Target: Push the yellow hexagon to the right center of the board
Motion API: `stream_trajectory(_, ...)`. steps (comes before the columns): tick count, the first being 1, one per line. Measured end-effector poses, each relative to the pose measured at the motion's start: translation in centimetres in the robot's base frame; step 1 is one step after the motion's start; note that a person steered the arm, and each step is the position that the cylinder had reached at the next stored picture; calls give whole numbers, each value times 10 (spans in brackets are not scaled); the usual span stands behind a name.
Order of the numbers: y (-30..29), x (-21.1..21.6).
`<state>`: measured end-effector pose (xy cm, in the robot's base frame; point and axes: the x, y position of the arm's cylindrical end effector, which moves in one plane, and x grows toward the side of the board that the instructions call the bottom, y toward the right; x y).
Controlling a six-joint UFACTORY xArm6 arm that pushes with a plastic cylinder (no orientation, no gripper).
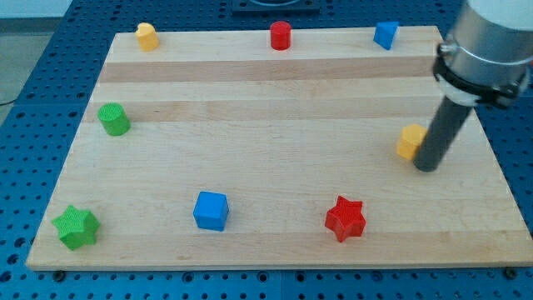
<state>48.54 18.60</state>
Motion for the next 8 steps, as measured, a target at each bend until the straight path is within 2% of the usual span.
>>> stream_trajectory(2, -16, -38)
stream_trajectory(4, -92, -49)
stream_trajectory(6, 6, -64)
stream_trajectory(7, 11, -63)
stream_trajectory(8, -12, -27)
